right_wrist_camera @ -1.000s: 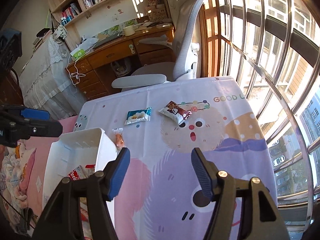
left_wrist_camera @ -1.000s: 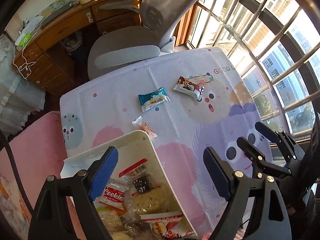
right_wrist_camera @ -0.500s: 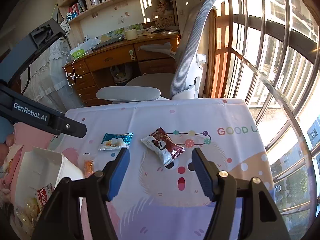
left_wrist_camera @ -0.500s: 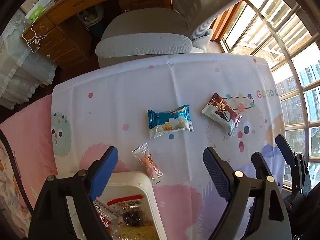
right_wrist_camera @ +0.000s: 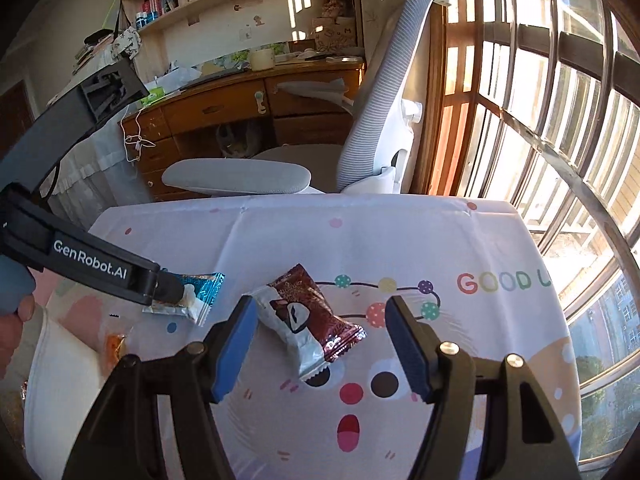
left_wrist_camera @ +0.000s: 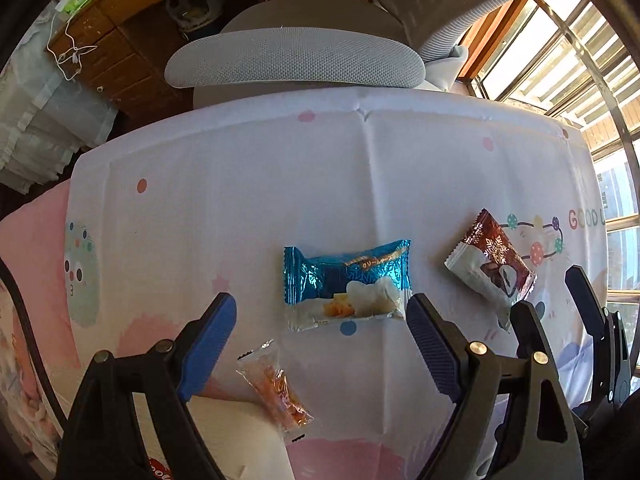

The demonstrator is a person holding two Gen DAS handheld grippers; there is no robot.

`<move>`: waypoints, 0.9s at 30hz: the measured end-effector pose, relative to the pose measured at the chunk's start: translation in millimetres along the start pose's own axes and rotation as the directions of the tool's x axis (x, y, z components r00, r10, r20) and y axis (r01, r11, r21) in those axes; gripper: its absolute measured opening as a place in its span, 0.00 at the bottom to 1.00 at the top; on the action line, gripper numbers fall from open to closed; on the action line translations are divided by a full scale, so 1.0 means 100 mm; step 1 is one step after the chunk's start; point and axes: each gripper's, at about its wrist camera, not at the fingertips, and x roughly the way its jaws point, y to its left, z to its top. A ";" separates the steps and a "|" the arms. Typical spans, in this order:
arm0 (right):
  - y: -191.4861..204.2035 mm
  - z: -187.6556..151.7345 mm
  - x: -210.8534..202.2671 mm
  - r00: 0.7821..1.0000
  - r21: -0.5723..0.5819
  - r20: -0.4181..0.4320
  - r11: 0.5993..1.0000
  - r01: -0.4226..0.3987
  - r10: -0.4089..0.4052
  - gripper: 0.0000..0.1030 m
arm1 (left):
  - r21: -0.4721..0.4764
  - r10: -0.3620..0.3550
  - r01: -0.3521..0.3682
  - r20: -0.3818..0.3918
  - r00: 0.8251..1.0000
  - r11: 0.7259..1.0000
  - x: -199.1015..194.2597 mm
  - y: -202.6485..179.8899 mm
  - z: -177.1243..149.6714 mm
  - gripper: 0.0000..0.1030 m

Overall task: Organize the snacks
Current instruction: 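Grasp the blue wafer pack with the left gripper while the right gripper grasps the brown chocolate pack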

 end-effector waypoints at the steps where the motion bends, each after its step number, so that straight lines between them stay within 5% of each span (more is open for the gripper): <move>1: 0.00 -0.01 0.03 1.000 -0.007 -0.005 1.000 -0.003 0.003 0.65 | -0.006 -0.004 0.004 -0.005 1.000 1.000 0.03 0.02 0.01 0.84; 14: -0.01 -0.09 0.31 0.997 -0.048 -0.074 0.998 -0.042 0.038 0.65 | -0.068 -0.021 0.017 -0.052 0.998 0.998 0.30 0.10 0.07 0.83; 20: -0.04 -0.09 0.33 0.995 -0.064 -0.080 0.996 -0.063 0.057 0.63 | -0.079 -0.035 0.031 -0.047 0.998 0.996 0.35 0.09 0.07 0.70; 27: 0.00 -0.10 0.34 0.995 -0.120 -0.086 0.991 -0.067 0.057 0.50 | -0.051 -0.037 0.036 -0.023 0.999 0.998 0.31 0.00 0.08 0.53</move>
